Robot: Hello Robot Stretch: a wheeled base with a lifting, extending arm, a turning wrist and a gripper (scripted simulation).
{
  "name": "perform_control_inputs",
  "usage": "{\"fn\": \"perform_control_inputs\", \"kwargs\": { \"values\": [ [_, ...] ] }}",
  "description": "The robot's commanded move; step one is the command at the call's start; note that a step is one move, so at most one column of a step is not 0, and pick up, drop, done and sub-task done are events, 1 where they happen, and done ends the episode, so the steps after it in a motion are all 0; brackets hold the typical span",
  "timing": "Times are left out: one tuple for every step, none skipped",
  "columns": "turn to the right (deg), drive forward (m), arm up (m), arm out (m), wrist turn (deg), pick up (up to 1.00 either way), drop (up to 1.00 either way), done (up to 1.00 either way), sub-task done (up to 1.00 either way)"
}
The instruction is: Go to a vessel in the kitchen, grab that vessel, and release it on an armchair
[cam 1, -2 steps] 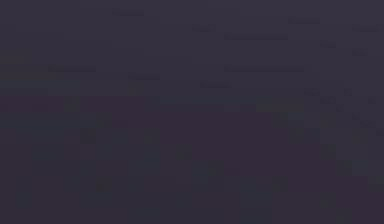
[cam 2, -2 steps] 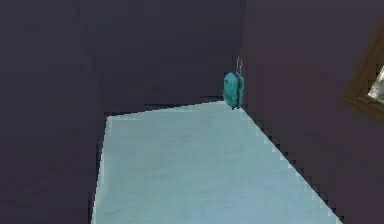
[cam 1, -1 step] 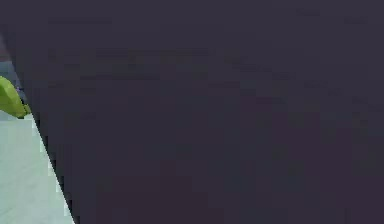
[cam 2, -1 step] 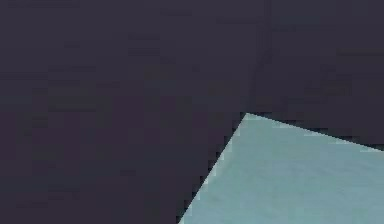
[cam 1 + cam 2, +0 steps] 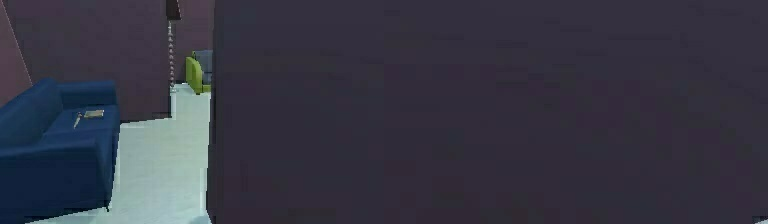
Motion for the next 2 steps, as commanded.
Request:
{"fn": "perform_control_inputs", "kwargs": {
  "values": [
    [-6.0, 0.00, 0.00, 0.00, 0.0, 0.00, 0.00, 0.00, 0.00],
    [0.0, 1.00, 0.00, 0.00, 0.0, 0.00, 0.00, 0.00, 0.00]
  ]
}}
